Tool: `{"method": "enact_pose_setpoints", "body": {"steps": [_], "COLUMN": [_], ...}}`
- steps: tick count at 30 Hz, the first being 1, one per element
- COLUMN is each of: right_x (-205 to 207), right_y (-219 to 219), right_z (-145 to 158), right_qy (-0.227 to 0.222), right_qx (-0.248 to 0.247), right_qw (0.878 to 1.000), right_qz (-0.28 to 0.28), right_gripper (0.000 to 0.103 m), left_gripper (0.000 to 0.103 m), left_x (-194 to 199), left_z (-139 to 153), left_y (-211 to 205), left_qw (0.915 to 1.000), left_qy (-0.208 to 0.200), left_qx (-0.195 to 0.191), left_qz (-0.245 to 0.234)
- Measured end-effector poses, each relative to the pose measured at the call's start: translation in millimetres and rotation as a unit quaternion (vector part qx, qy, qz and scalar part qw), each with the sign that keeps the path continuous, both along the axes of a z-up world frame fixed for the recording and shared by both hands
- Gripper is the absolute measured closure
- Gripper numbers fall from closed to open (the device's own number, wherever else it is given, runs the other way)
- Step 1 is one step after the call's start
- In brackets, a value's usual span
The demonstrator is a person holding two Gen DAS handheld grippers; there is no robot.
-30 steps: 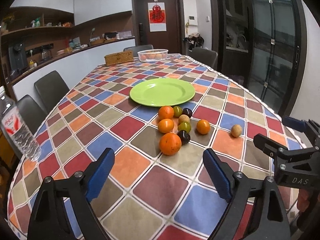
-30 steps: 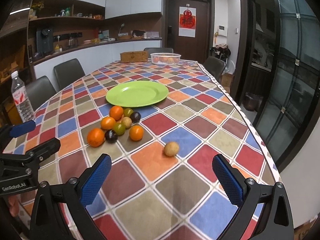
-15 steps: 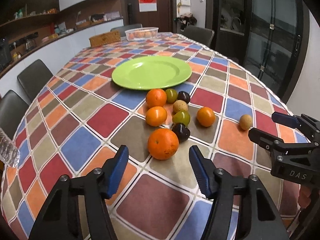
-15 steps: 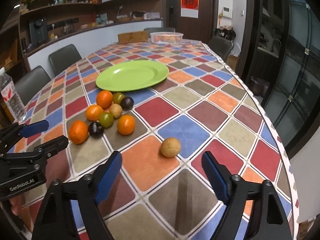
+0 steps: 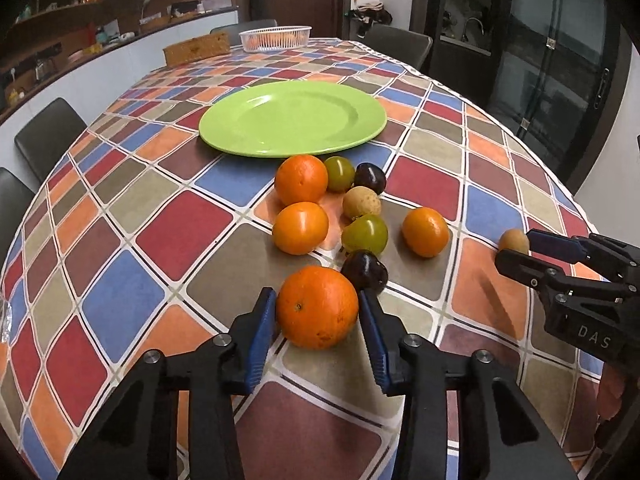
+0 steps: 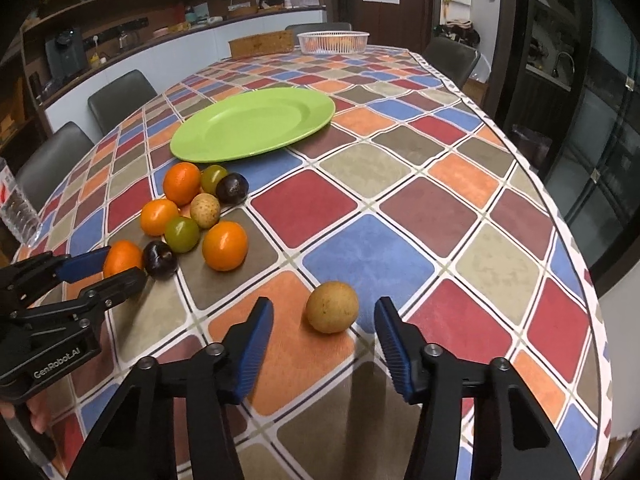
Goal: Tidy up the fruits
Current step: 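Grasp the large orange with the left tool while the right tool grasps the brown kiwi, then carry the orange with the left tool onto the green plate while the right tool places the kiwi there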
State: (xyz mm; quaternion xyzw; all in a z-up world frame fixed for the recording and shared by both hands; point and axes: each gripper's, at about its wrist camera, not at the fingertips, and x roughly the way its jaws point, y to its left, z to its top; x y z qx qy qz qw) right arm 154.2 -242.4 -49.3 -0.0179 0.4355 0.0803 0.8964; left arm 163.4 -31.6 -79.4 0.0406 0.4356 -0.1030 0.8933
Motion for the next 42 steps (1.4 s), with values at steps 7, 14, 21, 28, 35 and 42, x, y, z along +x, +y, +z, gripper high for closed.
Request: {"method": "enact_pose_setpoints", "body": {"steps": [7,14,21,28,35,42], "right_x": [8.9,9.8,4.0,-3.5,-3.5,13.6], "right_y": [0.3,-0.4,3.7,10.3,24.8,41.5], "right_z": [-6.3,-6.6,1.5,21.4,43.2,65.5], "right_qy": [0.015,0.016,0.007,-0.012,-0.043,-0.079], "right_qx": [0.009,0.012,0.021,0.050,0.065,0.054], "right_qw": [1.000,1.000,1.000,0.998,0.995,0.992], "right_qz": [0.002,0.004,0.014,0.033,0.060,0.082], "right_gripper": [0.067,0.074,0.074,0.074,0.074,0.074], "left_gripper": [0.063,0.064,0.064,0.064,0.064,0.064], "left_x": [2.4,2.0,-6.4,-17.4,-11.2,9.8], "left_z": [-0.4,0.0,10.6,30.9,49.4,65.1], "left_y": [0.8,-0.1,1.9,4.0,10.2,17.8], "left_qw": [1.0000,1.0000,0.9999,0.9991,0.9977,0.9961], "left_qy": [0.003,0.001,-0.014,-0.041,-0.064,-0.084], "left_qx": [0.000,0.001,-0.003,-0.011,-0.020,-0.026], "left_qz": [-0.003,-0.002,-0.001,-0.005,-0.004,-0.004]}}
